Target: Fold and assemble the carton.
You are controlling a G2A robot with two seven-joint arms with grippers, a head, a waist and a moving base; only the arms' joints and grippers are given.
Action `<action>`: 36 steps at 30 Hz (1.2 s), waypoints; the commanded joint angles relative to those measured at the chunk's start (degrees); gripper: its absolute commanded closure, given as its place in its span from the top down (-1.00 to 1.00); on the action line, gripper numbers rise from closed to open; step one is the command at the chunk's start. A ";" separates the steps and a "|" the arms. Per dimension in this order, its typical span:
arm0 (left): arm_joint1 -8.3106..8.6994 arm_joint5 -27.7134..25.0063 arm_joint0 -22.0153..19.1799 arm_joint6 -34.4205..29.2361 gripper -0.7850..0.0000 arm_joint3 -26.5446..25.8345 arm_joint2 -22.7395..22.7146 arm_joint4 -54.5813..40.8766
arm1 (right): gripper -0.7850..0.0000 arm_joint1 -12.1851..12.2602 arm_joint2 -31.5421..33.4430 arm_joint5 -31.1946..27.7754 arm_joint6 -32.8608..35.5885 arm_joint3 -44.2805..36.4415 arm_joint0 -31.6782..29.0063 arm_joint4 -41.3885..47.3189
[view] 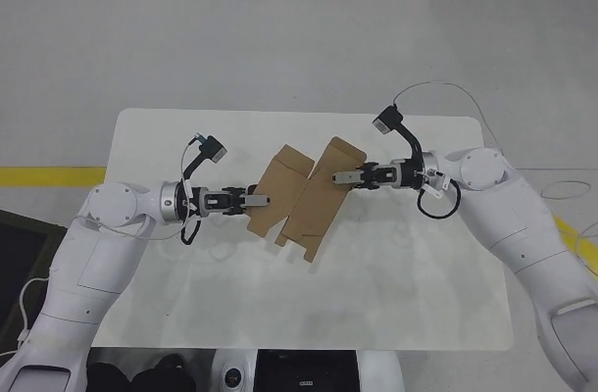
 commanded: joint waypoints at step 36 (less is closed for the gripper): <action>-1.69 4.35 1.45 25.15 1.00 -1.75 0.61 -4.44 | -1.00 2.08 8.62 9.08 -18.24 -8.64 -10.70 1.16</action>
